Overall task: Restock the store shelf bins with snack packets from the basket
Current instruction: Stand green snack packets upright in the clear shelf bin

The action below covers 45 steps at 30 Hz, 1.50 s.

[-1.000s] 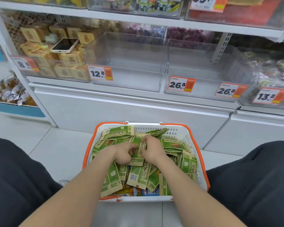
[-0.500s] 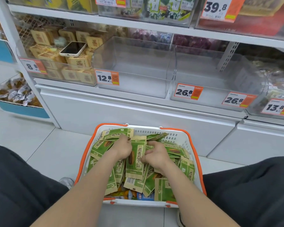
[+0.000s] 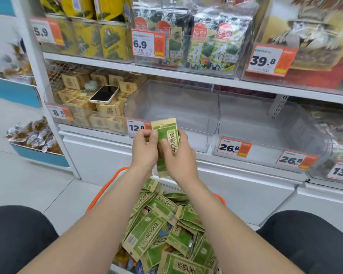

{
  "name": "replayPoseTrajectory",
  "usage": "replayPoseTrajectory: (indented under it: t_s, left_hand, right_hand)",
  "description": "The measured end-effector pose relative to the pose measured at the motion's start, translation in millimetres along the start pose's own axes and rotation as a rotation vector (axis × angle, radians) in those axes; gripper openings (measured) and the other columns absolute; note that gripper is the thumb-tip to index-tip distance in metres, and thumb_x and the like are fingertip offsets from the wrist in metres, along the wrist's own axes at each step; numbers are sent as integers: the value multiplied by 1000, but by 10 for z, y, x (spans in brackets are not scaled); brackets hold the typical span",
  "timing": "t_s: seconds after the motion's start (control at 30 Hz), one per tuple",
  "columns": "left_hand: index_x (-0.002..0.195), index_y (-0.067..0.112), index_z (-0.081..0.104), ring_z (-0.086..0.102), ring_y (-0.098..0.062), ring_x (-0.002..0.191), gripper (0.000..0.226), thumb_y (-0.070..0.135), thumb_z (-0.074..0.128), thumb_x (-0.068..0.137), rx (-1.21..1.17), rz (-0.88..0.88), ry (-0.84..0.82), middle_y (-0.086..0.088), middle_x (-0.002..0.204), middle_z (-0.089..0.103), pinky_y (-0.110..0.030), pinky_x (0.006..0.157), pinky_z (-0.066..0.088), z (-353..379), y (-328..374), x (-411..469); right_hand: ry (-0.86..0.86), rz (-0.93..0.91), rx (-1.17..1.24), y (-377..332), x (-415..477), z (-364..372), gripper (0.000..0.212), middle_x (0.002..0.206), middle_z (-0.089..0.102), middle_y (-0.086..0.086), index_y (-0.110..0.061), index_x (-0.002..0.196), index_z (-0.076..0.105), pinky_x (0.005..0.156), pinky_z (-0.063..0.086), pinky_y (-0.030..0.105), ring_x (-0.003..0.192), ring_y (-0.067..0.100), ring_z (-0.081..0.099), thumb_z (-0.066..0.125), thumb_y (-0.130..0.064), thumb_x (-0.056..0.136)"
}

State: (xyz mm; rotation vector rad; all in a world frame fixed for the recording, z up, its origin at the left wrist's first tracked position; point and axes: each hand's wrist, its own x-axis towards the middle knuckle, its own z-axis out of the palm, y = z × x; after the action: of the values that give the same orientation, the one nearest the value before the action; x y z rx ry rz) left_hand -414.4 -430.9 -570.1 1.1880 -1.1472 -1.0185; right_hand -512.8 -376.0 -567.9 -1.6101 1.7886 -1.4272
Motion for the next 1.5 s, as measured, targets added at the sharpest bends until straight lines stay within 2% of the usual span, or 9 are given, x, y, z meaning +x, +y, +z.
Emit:
replayPoseTrajectory:
  t_s: [0.23,0.37,0.53,0.6,0.77,0.87,1.07,1.33,1.5]
  left_hand:
    - [116,13,69,64,-33,106,31,19,42,101,762,284,-169,-8,109,72,-39,85,49,-165,707,833]
    - [128,15,64,54,-37,123,40,23,47,93,1246,428,-319,-12,126,61,-50,103,44,-256,717,1112]
    - [92,23,66,52,-29,111,47,42,27,109,1568,631,-358,-4,102,68,-49,99,30,-317,386,1284]
    - [80,22,63,55,-30,105,55,44,22,111,1548,627,-353,-4,92,70,-50,99,28,-325,334,1402]
    - [63,22,47,61,-41,84,59,50,24,109,1315,527,-489,-9,71,51,-42,74,41,-350,212,1630]
    - [68,23,46,60,-42,87,56,51,21,110,1320,523,-551,-8,75,45,-40,71,36,-351,138,1670]
    - [81,22,49,53,-37,79,48,44,20,112,1397,624,-506,-7,79,45,-39,71,32,-317,141,1632]
    - [72,19,51,45,-31,71,55,43,21,112,1400,635,-473,-3,71,45,-38,68,31,-300,151,1581]
    - [63,22,36,45,-34,71,54,42,21,111,1377,621,-459,-3,70,43,-38,69,30,-287,140,1582]
  right_hand:
    - [21,91,-94,-435,1238,59,35,96,69,1,-14,103,66,73,43,31,97,29,61,63,-47,93]
    - [-39,319,20,-255,1773,239,44,114,66,12,-7,117,59,78,61,47,106,35,63,57,-45,97]
    - [-8,390,151,-2,2170,621,27,114,67,12,-9,113,56,96,56,49,105,34,66,56,-27,94]
    - [-41,398,86,19,2319,764,14,110,68,13,-10,103,60,96,56,46,102,33,66,54,-18,94]
    - [-94,402,-139,80,2616,1106,69,123,67,9,-16,148,41,98,53,43,111,35,63,43,-39,82]
    - [-48,366,-132,114,2762,1220,59,117,53,2,-15,152,26,89,48,39,109,28,59,52,-17,99]
    - [-23,358,-234,196,3012,1341,46,128,61,12,-12,138,41,76,45,34,117,33,62,60,-12,96]
    - [9,361,-249,304,3009,1274,60,131,63,10,-8,149,38,87,50,32,122,30,62,63,-9,95]
    - [-299,213,-274,325,2912,1256,58,147,46,13,-24,143,51,102,47,30,133,29,47,57,-2,89]
